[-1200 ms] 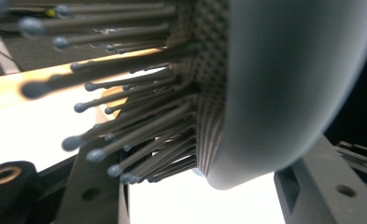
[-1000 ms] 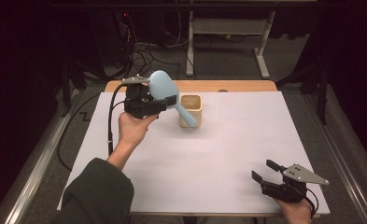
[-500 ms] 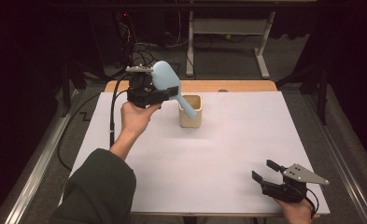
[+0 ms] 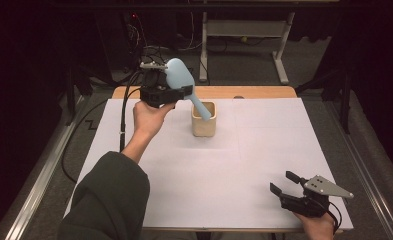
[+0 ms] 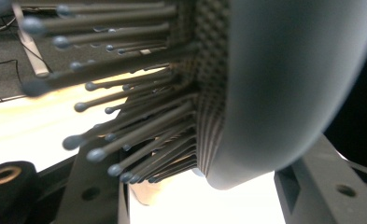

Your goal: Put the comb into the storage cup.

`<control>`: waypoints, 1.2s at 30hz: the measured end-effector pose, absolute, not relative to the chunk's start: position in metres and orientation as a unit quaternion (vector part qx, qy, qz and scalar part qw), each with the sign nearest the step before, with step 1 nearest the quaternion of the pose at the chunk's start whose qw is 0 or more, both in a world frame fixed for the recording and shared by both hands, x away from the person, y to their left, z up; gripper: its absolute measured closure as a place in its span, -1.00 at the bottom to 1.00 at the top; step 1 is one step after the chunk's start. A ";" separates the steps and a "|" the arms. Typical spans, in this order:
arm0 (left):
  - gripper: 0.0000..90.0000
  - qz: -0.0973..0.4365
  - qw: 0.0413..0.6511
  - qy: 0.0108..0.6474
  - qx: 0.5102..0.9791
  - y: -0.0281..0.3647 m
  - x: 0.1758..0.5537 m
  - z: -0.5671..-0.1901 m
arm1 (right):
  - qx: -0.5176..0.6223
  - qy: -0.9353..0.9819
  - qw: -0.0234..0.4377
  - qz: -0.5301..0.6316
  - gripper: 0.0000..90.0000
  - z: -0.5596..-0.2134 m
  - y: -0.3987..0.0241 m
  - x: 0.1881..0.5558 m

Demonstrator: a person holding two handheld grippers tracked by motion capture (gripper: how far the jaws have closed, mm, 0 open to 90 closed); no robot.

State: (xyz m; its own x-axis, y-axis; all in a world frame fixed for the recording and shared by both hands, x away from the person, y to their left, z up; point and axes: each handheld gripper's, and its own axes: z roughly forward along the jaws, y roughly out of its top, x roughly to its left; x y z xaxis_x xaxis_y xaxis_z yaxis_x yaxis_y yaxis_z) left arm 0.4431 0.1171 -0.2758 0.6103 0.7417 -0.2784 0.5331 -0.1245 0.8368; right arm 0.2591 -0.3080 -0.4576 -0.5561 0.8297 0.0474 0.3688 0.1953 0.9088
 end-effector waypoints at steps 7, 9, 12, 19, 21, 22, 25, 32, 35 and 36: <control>0.16 0.109 0.497 0.437 0.741 0.114 0.452 -0.282 | 0.409 0.735 0.239 0.485 -0.39 -0.458 -0.309 0.259; 0.16 0.110 0.497 0.440 0.740 0.114 0.454 -0.283 | 0.409 0.735 0.240 0.485 -0.39 -0.458 -0.309 0.259; 0.16 0.112 0.500 0.444 0.736 0.114 0.457 -0.285 | 0.409 0.734 0.240 0.486 -0.39 -0.457 -0.309 0.259; 0.16 0.117 0.501 0.453 0.728 0.115 0.462 -0.288 | 0.410 0.734 0.238 0.486 -0.39 -0.458 -0.309 0.259; 0.16 0.119 0.500 0.454 0.728 0.115 0.463 -0.289 | 0.410 0.734 0.239 0.486 -0.39 -0.458 -0.309 0.259; 0.16 0.119 0.500 0.455 0.727 0.115 0.464 -0.289 | 0.410 0.734 0.239 0.486 -0.39 -0.458 -0.309 0.259; 0.16 0.124 0.497 0.456 0.728 0.114 0.465 -0.291 | 0.410 0.733 0.239 0.487 -0.39 -0.457 -0.309 0.259; 0.16 0.128 0.490 0.460 0.729 0.111 0.470 -0.296 | 0.408 0.733 0.240 0.489 -0.40 -0.457 -0.309 0.259; 0.16 0.135 0.483 0.462 0.731 0.108 0.472 -0.298 | 0.408 0.733 0.239 0.489 -0.40 -0.457 -0.310 0.259; 0.16 0.136 0.480 0.462 0.733 0.107 0.473 -0.299 | 0.409 0.732 0.240 0.489 -0.40 -0.458 -0.310 0.259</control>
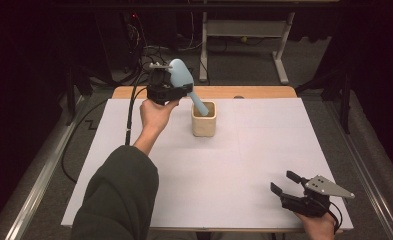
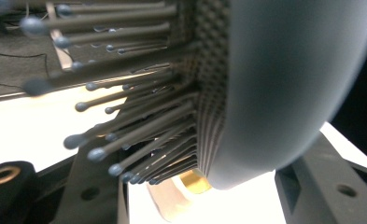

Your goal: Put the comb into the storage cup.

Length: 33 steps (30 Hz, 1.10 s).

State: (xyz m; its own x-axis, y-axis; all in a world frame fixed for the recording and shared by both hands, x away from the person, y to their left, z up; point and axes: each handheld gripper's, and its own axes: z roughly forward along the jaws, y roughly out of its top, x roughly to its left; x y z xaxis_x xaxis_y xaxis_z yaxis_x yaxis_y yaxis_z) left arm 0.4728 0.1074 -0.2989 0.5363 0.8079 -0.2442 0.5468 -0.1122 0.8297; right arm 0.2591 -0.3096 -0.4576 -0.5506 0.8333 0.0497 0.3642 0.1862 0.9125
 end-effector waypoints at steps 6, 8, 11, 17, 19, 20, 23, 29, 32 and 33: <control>0.16 0.136 0.477 0.466 0.733 0.104 0.476 -0.303 | 0.411 0.730 0.241 0.490 -0.40 -0.458 -0.311 0.259; 0.16 0.135 0.475 0.465 0.735 0.102 0.476 -0.305 | 0.411 0.729 0.241 0.491 -0.40 -0.457 -0.311 0.259; 0.15 0.134 0.473 0.464 0.737 0.099 0.477 -0.307 | 0.410 0.729 0.242 0.491 -0.40 -0.457 -0.311 0.259; 0.15 0.135 0.463 0.461 0.745 0.093 0.479 -0.312 | 0.410 0.729 0.244 0.490 -0.40 -0.457 -0.312 0.259; 0.15 0.137 0.459 0.462 0.746 0.091 0.480 -0.313 | 0.409 0.729 0.245 0.491 -0.40 -0.457 -0.312 0.259; 0.15 0.138 0.458 0.462 0.747 0.091 0.481 -0.314 | 0.407 0.730 0.245 0.491 -0.40 -0.457 -0.312 0.259; 0.15 0.136 0.454 0.465 0.748 0.090 0.482 -0.317 | 0.407 0.730 0.246 0.491 -0.39 -0.457 -0.312 0.258; 0.15 0.131 0.446 0.467 0.752 0.088 0.485 -0.322 | 0.406 0.730 0.247 0.491 -0.39 -0.458 -0.312 0.258; 0.15 0.129 0.445 0.468 0.752 0.086 0.486 -0.324 | 0.406 0.730 0.247 0.491 -0.39 -0.458 -0.312 0.258; 0.15 0.128 0.444 0.469 0.753 0.086 0.486 -0.325 | 0.406 0.730 0.247 0.491 -0.39 -0.458 -0.312 0.258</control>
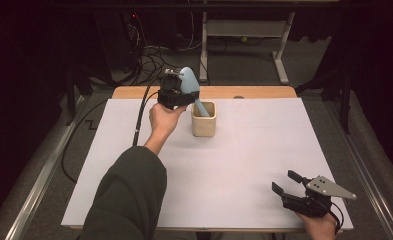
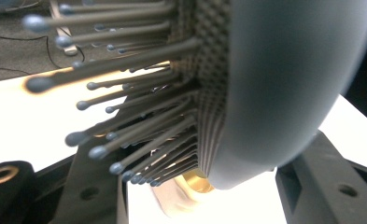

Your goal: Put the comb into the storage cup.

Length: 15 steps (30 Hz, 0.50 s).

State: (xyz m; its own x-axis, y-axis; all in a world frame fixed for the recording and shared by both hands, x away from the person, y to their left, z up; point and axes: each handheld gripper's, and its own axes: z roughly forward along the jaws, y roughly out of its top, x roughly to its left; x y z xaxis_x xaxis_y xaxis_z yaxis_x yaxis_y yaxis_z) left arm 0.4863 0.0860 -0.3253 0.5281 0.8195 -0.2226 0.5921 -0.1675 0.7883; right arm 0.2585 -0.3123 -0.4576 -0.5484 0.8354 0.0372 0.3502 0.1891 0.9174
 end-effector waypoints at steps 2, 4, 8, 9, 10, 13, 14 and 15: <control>0.15 0.126 0.441 0.469 0.755 0.085 0.487 -0.327 | 0.406 0.731 0.246 0.490 -0.39 -0.458 -0.312 0.259; 0.14 0.127 0.438 0.469 0.756 0.084 0.487 -0.329 | 0.405 0.731 0.248 0.491 -0.39 -0.458 -0.312 0.259; 0.14 0.123 0.437 0.472 0.756 0.083 0.488 -0.332 | 0.405 0.731 0.248 0.491 -0.39 -0.458 -0.312 0.258; 0.14 0.122 0.436 0.473 0.755 0.083 0.489 -0.333 | 0.405 0.731 0.248 0.491 -0.39 -0.458 -0.312 0.258; 0.14 0.122 0.435 0.474 0.755 0.083 0.490 -0.334 | 0.405 0.731 0.247 0.491 -0.39 -0.458 -0.312 0.258; 0.14 0.119 0.436 0.477 0.754 0.082 0.491 -0.336 | 0.405 0.731 0.248 0.491 -0.39 -0.458 -0.312 0.258; 0.14 0.118 0.436 0.477 0.755 0.081 0.491 -0.337 | 0.405 0.731 0.247 0.491 -0.39 -0.458 -0.312 0.258; 0.14 0.117 0.435 0.476 0.755 0.081 0.491 -0.338 | 0.405 0.730 0.247 0.491 -0.39 -0.458 -0.312 0.258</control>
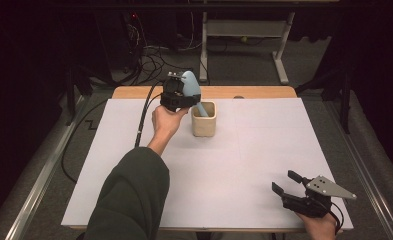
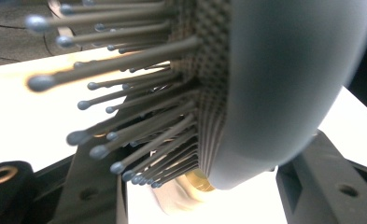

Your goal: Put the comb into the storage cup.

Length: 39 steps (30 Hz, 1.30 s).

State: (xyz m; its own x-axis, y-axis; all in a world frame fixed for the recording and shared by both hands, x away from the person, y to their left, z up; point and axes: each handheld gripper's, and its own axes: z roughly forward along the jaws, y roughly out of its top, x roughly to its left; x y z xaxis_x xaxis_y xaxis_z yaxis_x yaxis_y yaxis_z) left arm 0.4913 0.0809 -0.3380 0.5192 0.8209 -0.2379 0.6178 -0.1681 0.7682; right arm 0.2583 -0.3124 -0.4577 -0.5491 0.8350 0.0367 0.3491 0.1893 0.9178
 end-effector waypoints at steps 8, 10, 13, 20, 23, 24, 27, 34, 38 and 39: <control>0.14 0.107 0.434 0.474 0.758 0.076 0.492 -0.344 | 0.405 0.730 0.247 0.492 -0.39 -0.458 -0.313 0.258; 0.14 0.108 0.432 0.474 0.760 0.074 0.492 -0.345 | 0.405 0.730 0.247 0.491 -0.39 -0.458 -0.312 0.258; 0.14 0.106 0.433 0.474 0.760 0.074 0.492 -0.347 | 0.405 0.730 0.247 0.492 -0.39 -0.458 -0.313 0.258; 0.13 0.103 0.431 0.476 0.760 0.073 0.492 -0.352 | 0.405 0.730 0.247 0.492 -0.39 -0.458 -0.312 0.258; 0.13 0.105 0.428 0.474 0.762 0.071 0.492 -0.352 | 0.405 0.730 0.247 0.492 -0.39 -0.458 -0.312 0.258; 0.13 0.104 0.427 0.473 0.763 0.070 0.492 -0.353 | 0.405 0.730 0.247 0.492 -0.39 -0.458 -0.312 0.258; 0.12 0.103 0.423 0.474 0.765 0.069 0.493 -0.355 | 0.406 0.729 0.246 0.493 -0.39 -0.458 -0.313 0.258; 0.11 0.109 0.415 0.470 0.772 0.065 0.493 -0.359 | 0.406 0.729 0.245 0.493 -0.39 -0.458 -0.313 0.258; 0.05 0.118 0.410 0.468 0.774 0.066 0.492 -0.358 | 0.407 0.729 0.244 0.493 -0.39 -0.458 -0.312 0.258; 0.03 0.120 0.409 0.468 0.775 0.066 0.491 -0.358 | 0.406 0.730 0.244 0.493 -0.39 -0.458 -0.312 0.259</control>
State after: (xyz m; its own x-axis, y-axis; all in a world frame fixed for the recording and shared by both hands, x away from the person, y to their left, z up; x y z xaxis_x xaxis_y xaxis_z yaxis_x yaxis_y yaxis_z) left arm 0.4915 0.0661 -0.3578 0.5341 0.8222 -0.1968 0.6268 -0.2289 0.7448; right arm 0.2585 -0.3124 -0.4579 -0.5506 0.8336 0.0443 0.3520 0.1837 0.9178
